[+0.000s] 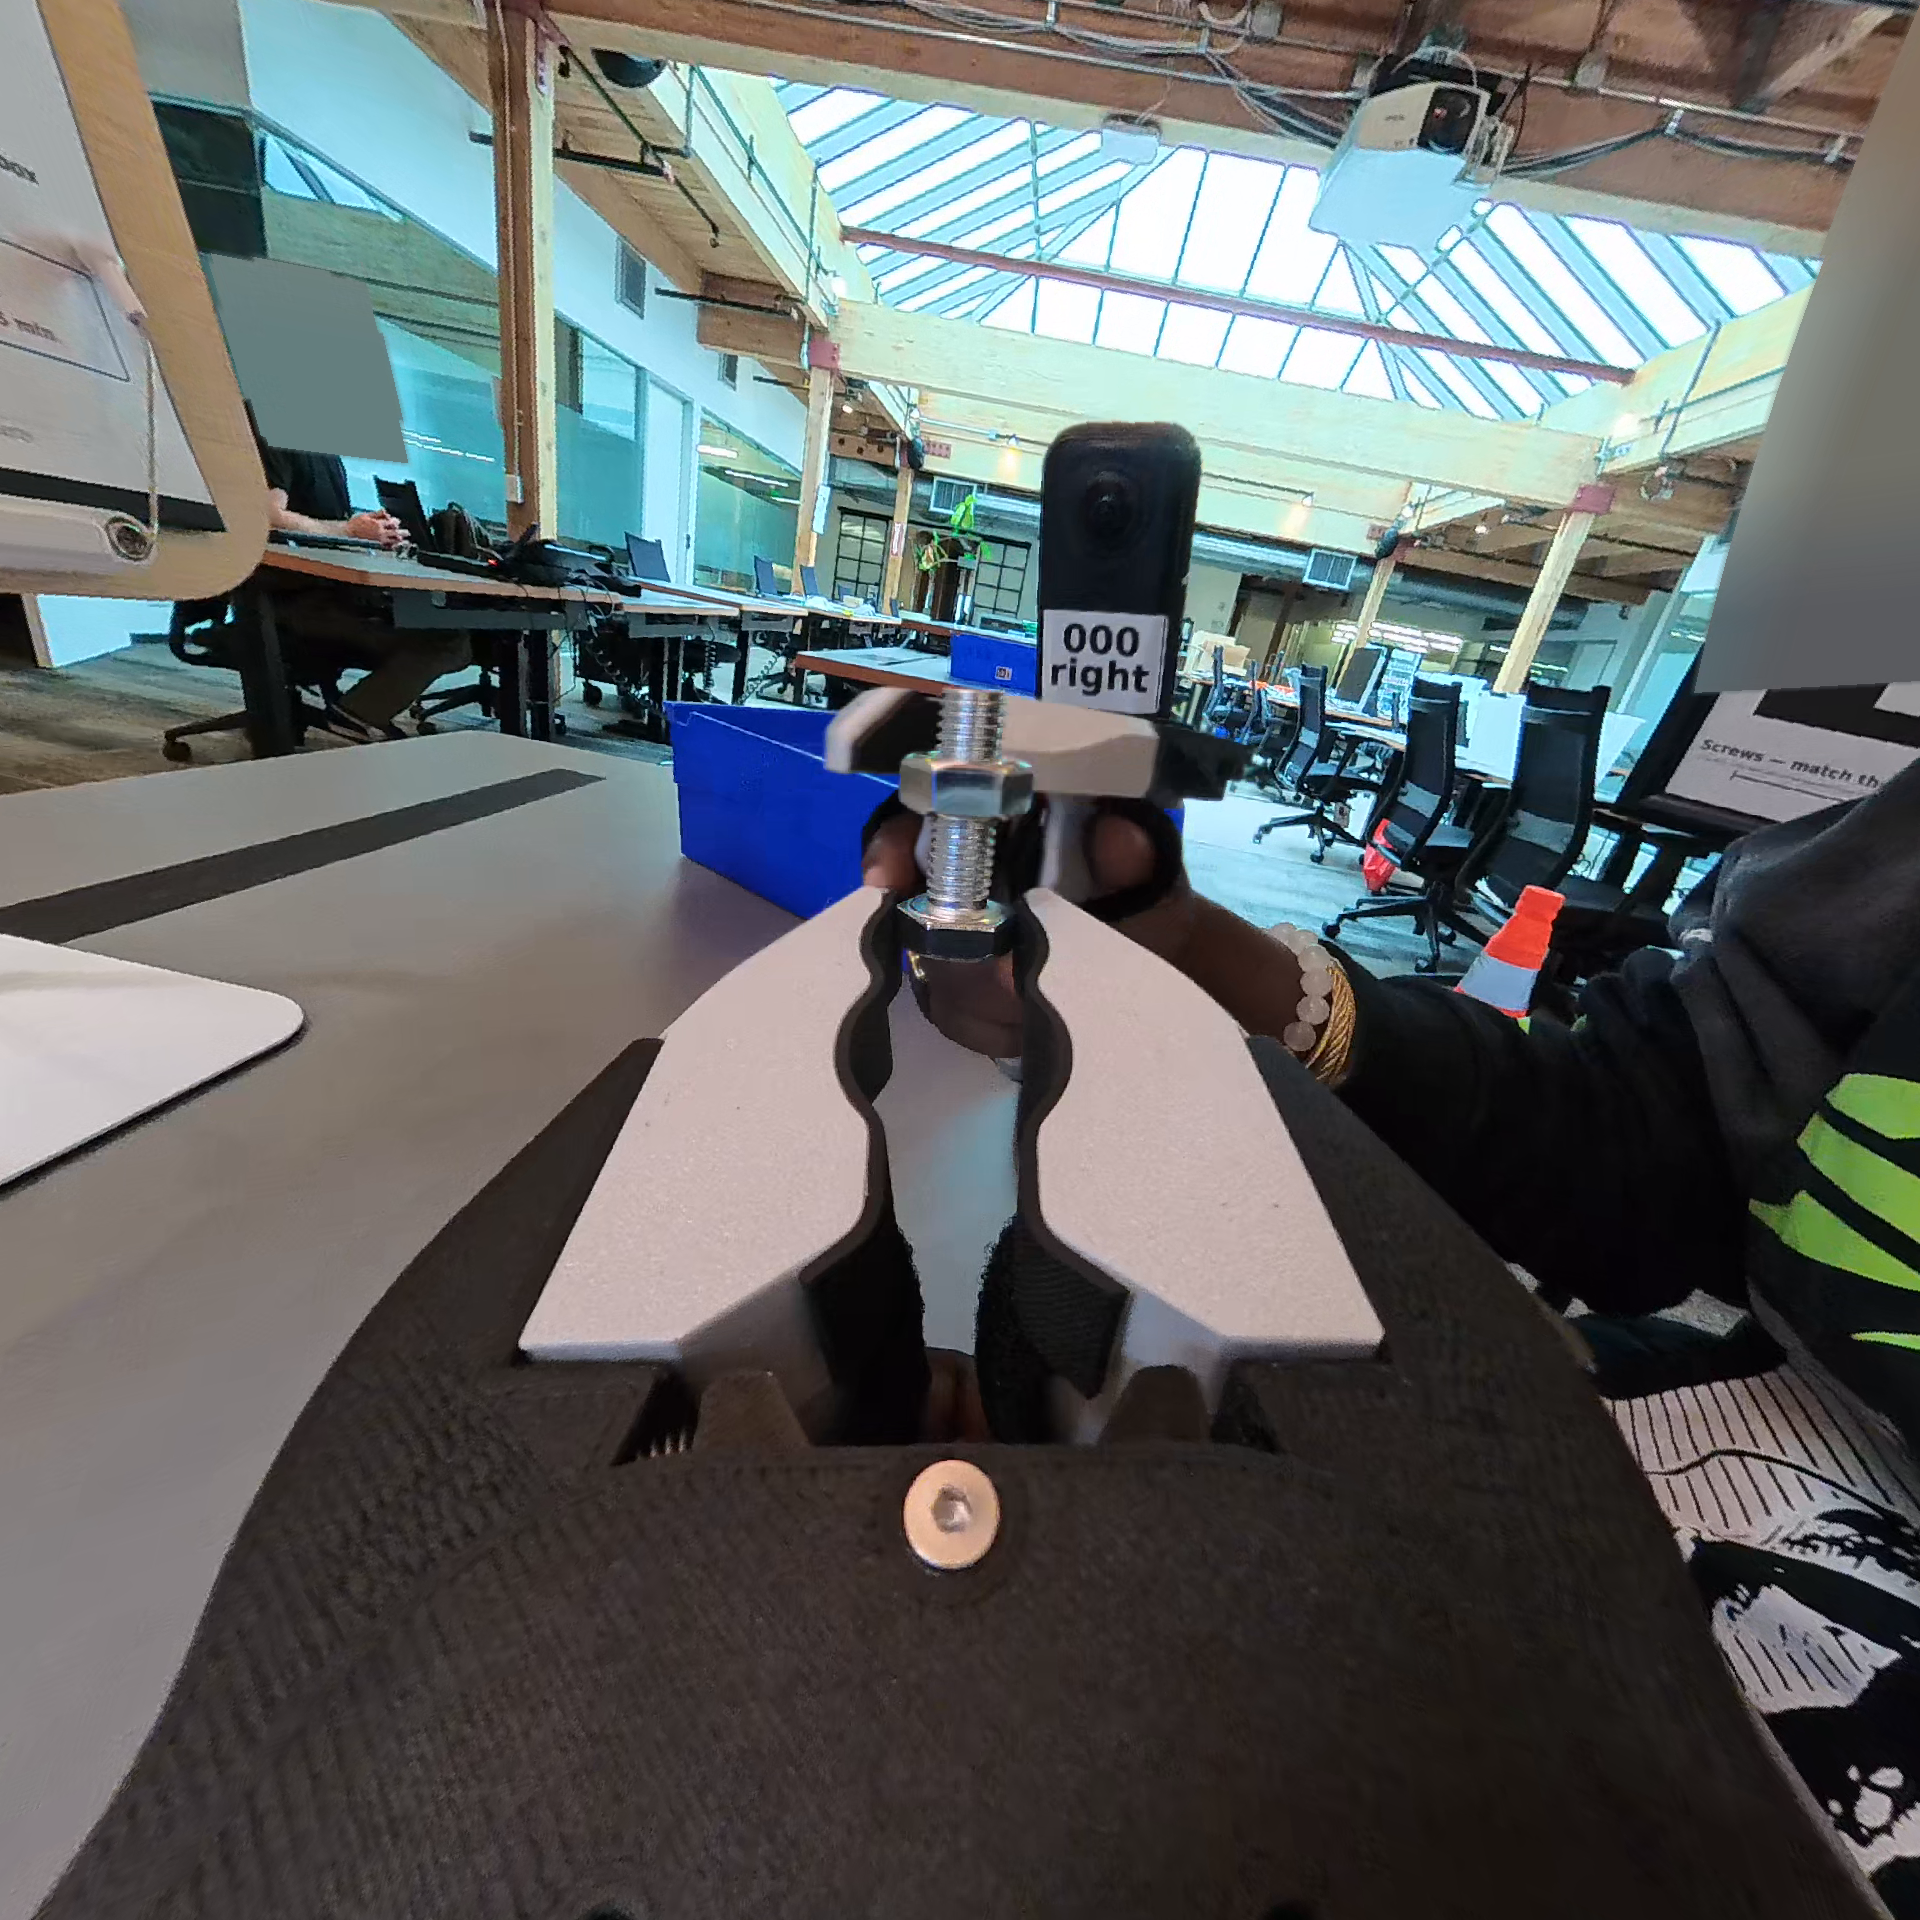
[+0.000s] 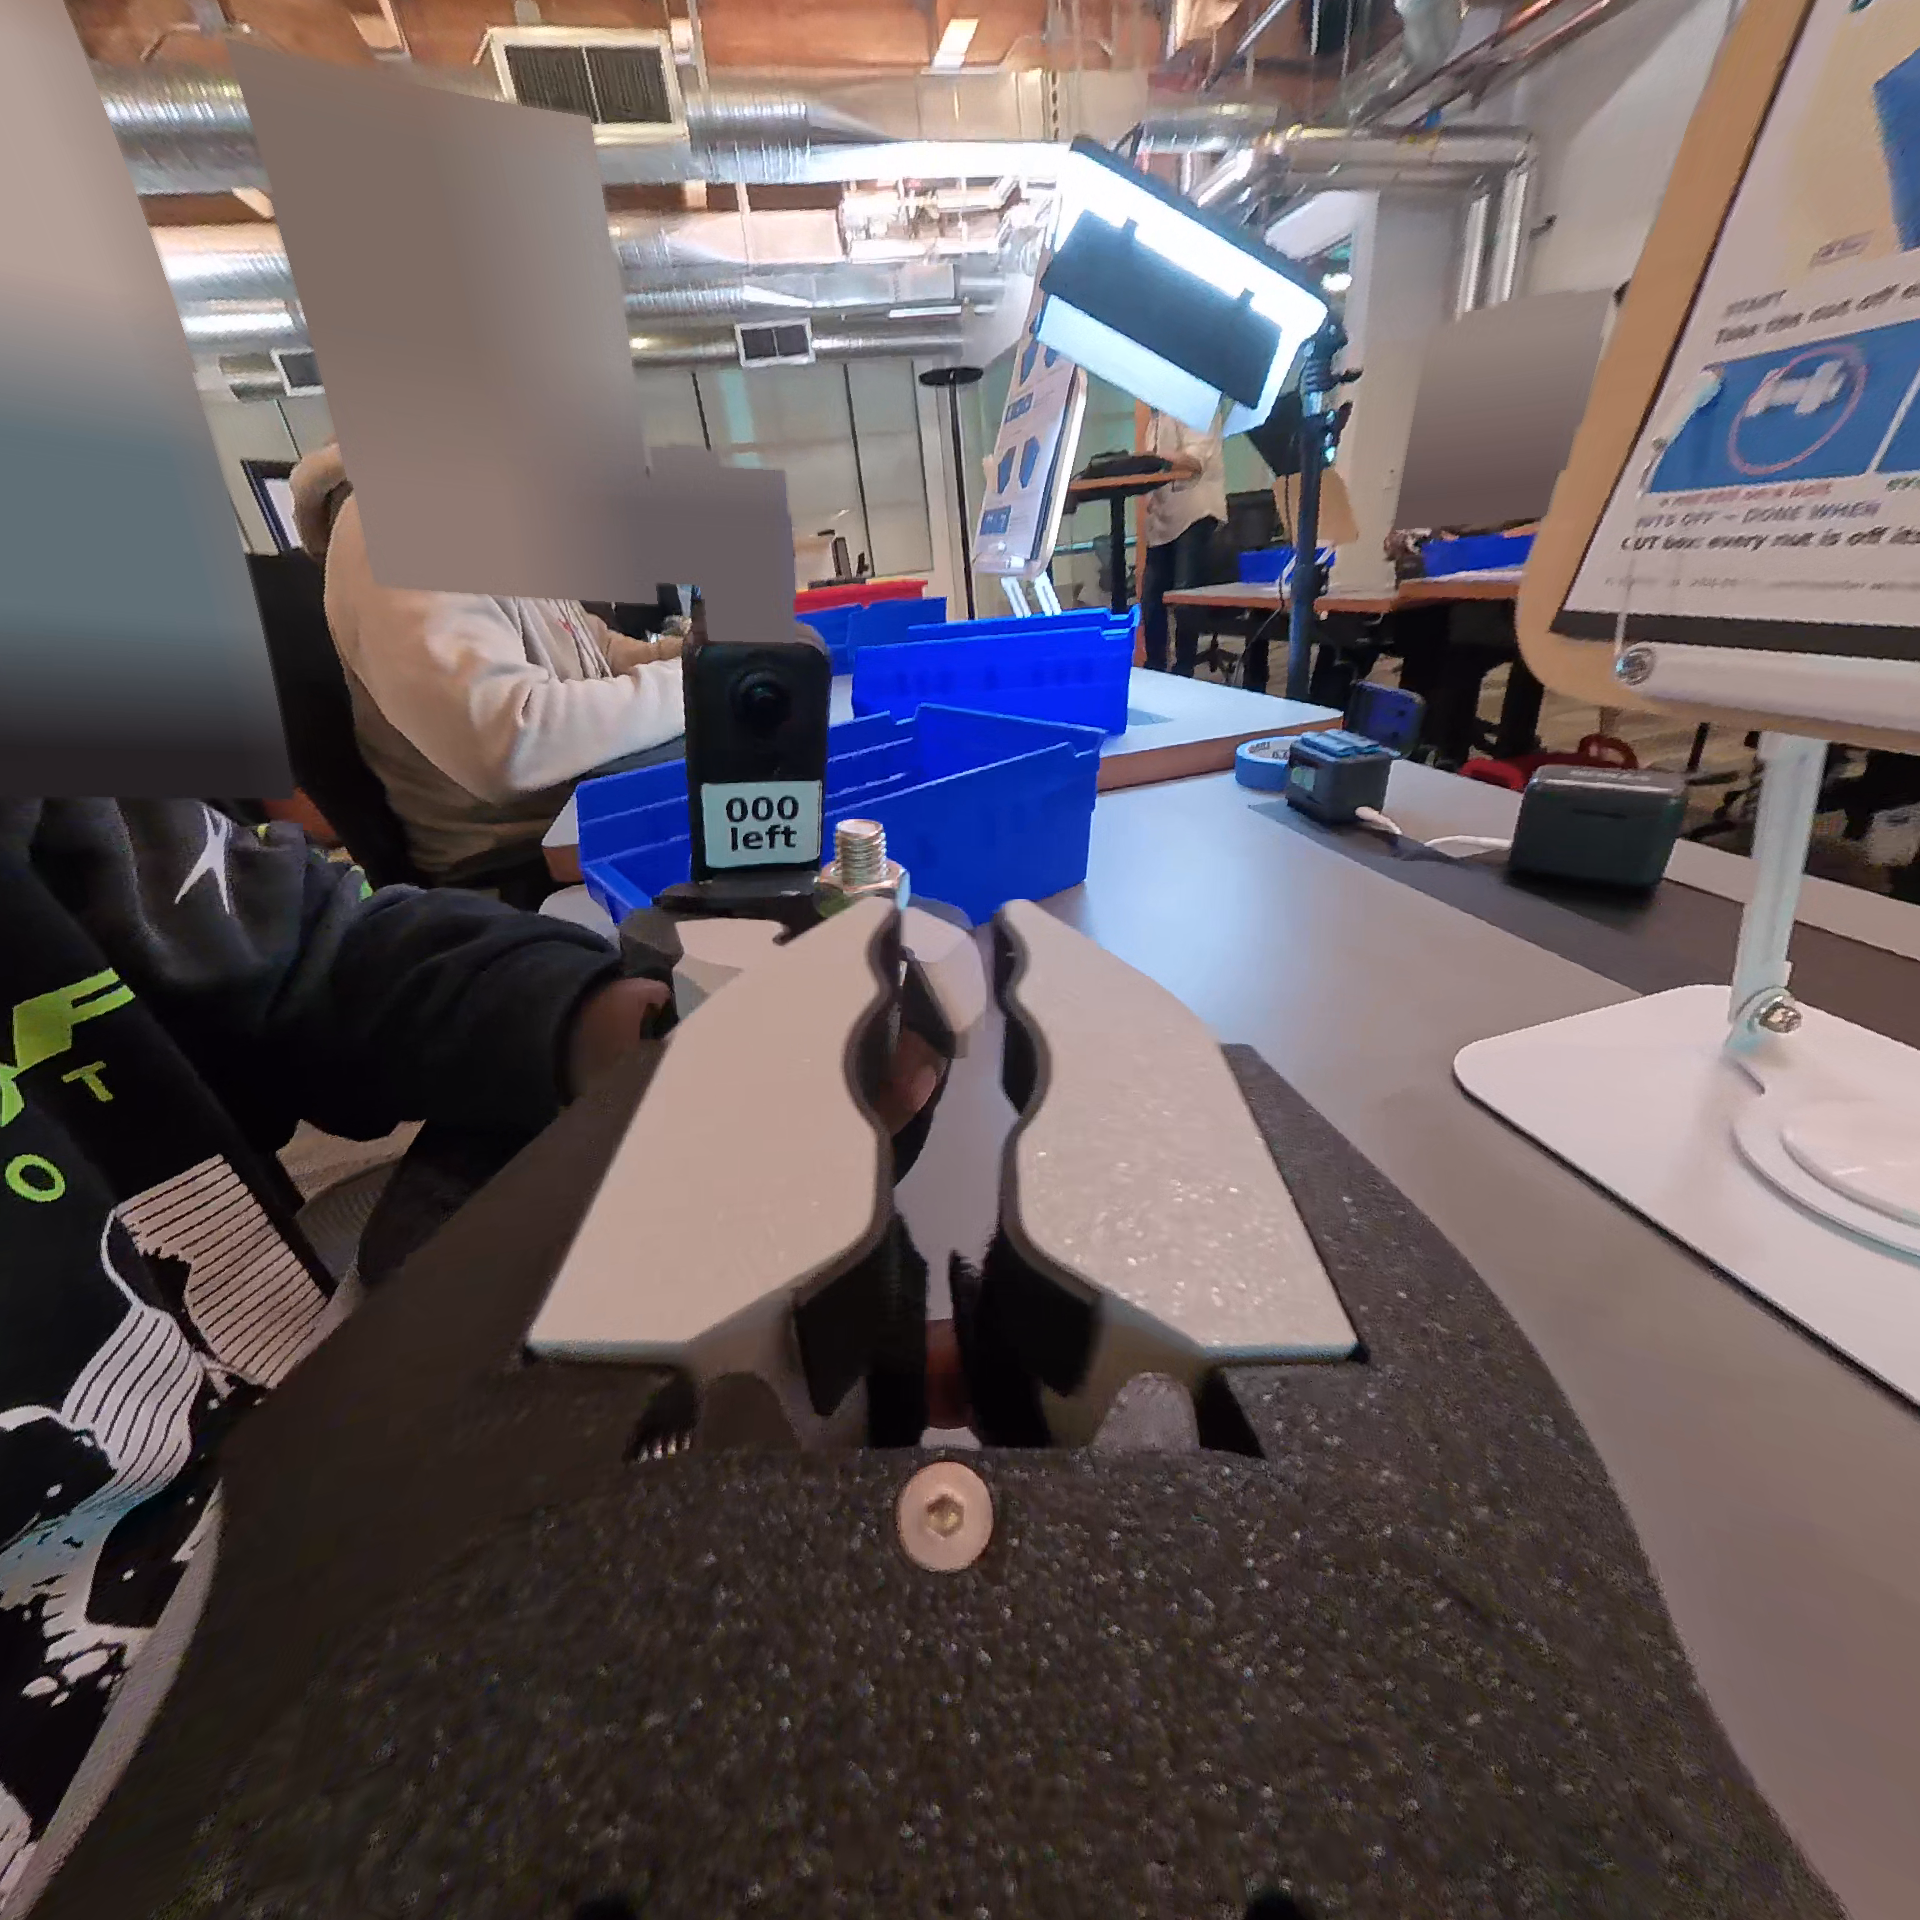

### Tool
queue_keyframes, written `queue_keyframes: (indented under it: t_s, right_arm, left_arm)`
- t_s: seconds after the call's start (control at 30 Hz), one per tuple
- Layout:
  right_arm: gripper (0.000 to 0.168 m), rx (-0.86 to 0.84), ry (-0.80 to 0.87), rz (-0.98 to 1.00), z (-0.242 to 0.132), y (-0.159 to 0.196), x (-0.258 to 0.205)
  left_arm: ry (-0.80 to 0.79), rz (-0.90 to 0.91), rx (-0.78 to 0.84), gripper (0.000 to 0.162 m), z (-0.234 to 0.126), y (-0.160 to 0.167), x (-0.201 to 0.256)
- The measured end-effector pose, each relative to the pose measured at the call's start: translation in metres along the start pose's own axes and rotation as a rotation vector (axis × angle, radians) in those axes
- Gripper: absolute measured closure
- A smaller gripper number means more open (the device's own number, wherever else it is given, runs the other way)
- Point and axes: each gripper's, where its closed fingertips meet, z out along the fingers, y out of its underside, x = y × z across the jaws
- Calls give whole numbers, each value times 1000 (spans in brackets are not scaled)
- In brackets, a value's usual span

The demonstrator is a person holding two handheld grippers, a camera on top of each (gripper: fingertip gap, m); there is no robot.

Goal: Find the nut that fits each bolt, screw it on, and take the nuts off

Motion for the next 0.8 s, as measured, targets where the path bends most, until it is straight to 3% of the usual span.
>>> queue_keyframes:
  t_s: [0.1, 0.17, 0.23, 0.37, 0.67, 0.8]
  right_arm:
    - [158, 7, -25, 1, 0, -1, -4]
    - [143, 16, -68, 19, 3, -1, -12]
    - [118, 6, -83, 44, 7, 2, -14]
    - [105, -22, -67, 34, 15, 9, -15]
    - [125, -25, -18, -3, 8, 6, -6]
    - [151, 31, 12, -17, -1, -5, 1]
  left_arm:
    - [4, 0, -8, 142, 1, 2, 1]
    - [2, 1, -12, 142, 1, 3, 1]
    - [-3, -1, -16, 142, 2, 4, 0]
    - [12, -10, -38, 142, 6, 11, 5]
    - [12, -18, 4, 142, 2, 2, 3]
    - [8, -32, 25, 142, 0, -3, 1]
